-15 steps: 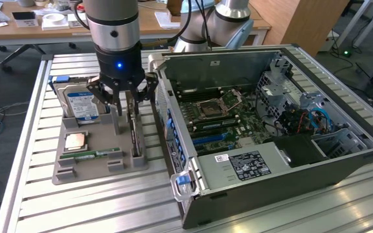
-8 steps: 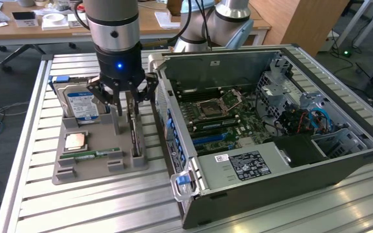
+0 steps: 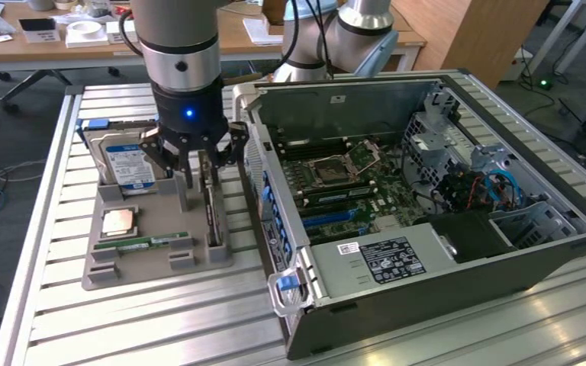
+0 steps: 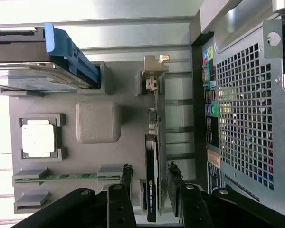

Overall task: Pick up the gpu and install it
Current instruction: 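Pick up the gpu and move the gpu toward the slot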

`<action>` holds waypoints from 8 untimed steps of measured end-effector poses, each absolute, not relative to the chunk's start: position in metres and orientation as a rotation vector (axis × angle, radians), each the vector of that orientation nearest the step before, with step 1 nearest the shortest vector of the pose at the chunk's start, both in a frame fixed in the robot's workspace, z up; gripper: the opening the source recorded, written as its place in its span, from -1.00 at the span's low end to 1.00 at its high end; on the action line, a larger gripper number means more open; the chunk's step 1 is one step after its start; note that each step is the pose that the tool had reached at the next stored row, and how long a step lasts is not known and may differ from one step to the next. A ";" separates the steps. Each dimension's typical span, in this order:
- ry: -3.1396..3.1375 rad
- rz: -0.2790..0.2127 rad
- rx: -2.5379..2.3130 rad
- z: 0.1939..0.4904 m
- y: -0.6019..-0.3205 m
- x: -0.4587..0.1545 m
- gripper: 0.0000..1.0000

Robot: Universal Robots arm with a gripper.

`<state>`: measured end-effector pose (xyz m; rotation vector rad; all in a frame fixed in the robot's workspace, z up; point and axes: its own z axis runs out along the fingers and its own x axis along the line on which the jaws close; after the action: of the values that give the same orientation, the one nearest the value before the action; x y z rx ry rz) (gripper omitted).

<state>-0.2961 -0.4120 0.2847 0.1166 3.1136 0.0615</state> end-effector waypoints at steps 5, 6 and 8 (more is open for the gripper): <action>3.113 0.062 0.116 0.284 -0.412 -0.296 -0.14; 3.113 0.062 0.116 0.283 -0.412 -0.296 -0.14; 3.114 0.062 0.117 0.280 -0.412 -0.296 -0.14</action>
<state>-0.2961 -0.4120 0.2805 0.1165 3.1136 0.0616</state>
